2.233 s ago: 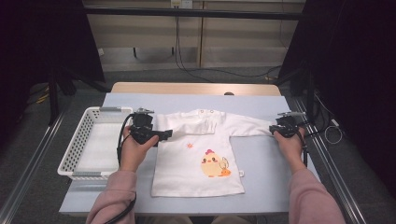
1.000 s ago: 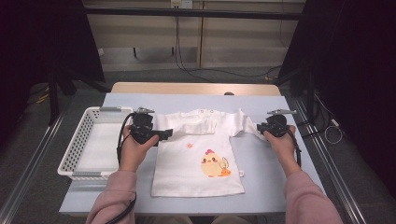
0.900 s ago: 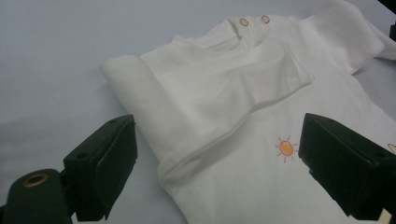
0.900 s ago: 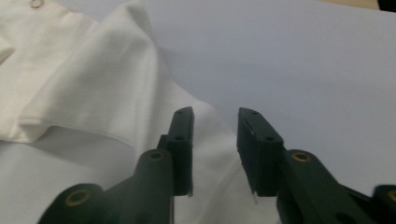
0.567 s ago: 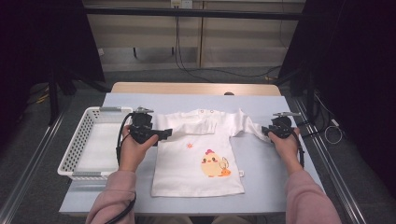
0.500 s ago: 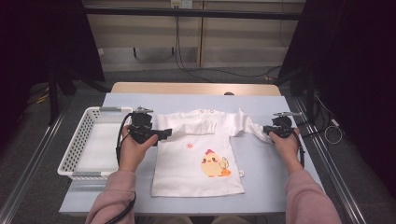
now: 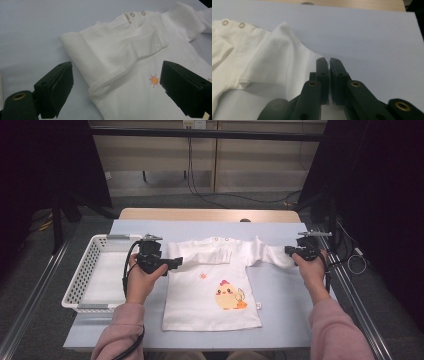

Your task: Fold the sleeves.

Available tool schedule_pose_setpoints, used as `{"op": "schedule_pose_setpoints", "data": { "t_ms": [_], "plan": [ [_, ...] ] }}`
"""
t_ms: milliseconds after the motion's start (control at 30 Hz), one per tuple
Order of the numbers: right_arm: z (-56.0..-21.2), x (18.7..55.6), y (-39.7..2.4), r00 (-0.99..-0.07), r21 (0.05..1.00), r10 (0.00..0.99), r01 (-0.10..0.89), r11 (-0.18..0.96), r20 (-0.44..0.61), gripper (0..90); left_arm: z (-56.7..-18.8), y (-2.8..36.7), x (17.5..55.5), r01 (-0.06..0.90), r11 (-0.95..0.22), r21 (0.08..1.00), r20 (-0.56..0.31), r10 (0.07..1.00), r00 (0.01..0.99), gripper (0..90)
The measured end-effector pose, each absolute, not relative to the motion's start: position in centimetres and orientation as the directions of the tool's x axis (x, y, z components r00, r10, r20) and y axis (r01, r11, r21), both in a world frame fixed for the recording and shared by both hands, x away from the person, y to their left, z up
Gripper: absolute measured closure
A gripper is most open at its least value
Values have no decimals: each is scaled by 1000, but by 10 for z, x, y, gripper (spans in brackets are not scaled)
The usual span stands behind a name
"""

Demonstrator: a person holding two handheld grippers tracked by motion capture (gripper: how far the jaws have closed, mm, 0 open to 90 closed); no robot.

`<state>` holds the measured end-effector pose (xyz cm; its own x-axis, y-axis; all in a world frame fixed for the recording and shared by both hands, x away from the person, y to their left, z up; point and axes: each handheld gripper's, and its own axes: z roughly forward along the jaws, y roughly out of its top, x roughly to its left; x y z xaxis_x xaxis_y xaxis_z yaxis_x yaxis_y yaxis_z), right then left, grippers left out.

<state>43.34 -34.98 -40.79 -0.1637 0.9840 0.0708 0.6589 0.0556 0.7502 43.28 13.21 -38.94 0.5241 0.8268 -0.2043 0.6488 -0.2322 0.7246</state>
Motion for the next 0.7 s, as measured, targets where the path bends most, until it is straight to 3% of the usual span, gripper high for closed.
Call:
{"op": "schedule_pose_setpoints", "data": {
  "t_ms": [367, 700],
  "plan": [
    [-355, 435, -337, -209, 787, 977, 610, 93, 47, 871, -387, 132, 431, 644, -237, 727, -197, 827, 527, 116],
    [-333, 435, -328, -229, 799, 973, 592, 107, 39, 871, -387, 132, 431, 644, -233, 729, -203, 825, 528, 116]
  ]
}}
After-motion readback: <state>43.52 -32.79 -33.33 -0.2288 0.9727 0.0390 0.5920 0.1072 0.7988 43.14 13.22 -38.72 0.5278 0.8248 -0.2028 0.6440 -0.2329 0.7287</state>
